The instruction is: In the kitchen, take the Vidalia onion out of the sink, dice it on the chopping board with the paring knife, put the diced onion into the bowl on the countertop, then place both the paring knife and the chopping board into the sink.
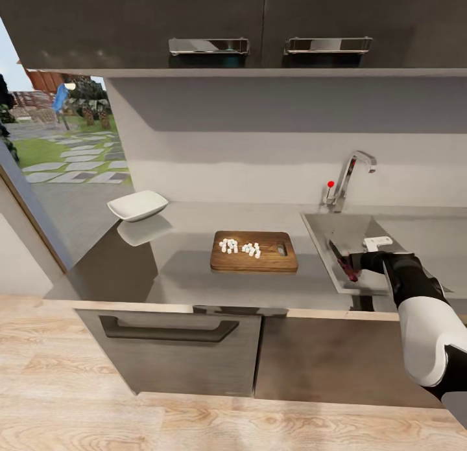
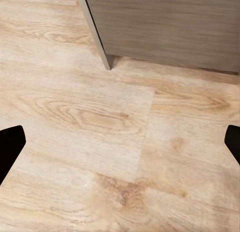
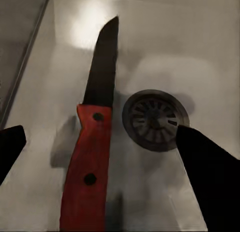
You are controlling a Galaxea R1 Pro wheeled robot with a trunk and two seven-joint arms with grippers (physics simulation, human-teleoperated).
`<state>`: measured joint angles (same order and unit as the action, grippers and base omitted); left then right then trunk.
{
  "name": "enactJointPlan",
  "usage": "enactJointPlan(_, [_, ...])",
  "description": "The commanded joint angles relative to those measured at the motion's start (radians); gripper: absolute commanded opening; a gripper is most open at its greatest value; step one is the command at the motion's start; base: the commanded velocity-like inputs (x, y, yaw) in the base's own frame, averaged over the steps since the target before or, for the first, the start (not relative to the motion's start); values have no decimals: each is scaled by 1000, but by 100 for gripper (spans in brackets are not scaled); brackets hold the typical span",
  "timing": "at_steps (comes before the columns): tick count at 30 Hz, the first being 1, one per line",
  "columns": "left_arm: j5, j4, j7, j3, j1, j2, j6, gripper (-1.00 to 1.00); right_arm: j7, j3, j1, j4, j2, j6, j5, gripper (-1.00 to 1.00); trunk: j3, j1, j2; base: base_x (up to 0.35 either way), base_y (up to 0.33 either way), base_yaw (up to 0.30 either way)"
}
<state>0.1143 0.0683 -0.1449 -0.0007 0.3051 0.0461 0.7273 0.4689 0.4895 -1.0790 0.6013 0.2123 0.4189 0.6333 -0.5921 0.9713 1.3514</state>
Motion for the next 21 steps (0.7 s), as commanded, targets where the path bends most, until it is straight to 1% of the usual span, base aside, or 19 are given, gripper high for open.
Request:
enactJointPlan(1, [5,4,2,-1,2,0,6,100,10,5,-1,2,-1,2,11,100,-1,0,1,0,0,0])
enactJointPlan(16, [5,4,2,-1,2,0,6,100,10,8,-1,16,-2,1,10,100,-1,0,1,0,0,0])
enactJointPlan(18, [5,4,2,-1,2,0,6,100,10,10,-1,37,-3,3,10,100,-1,0,1,0,0,0])
enactJointPlan(21, [5,4,2,-1,2,0,6,100,14,8,-1,144,-9,9,8,100,-1,0,1,0,0,0])
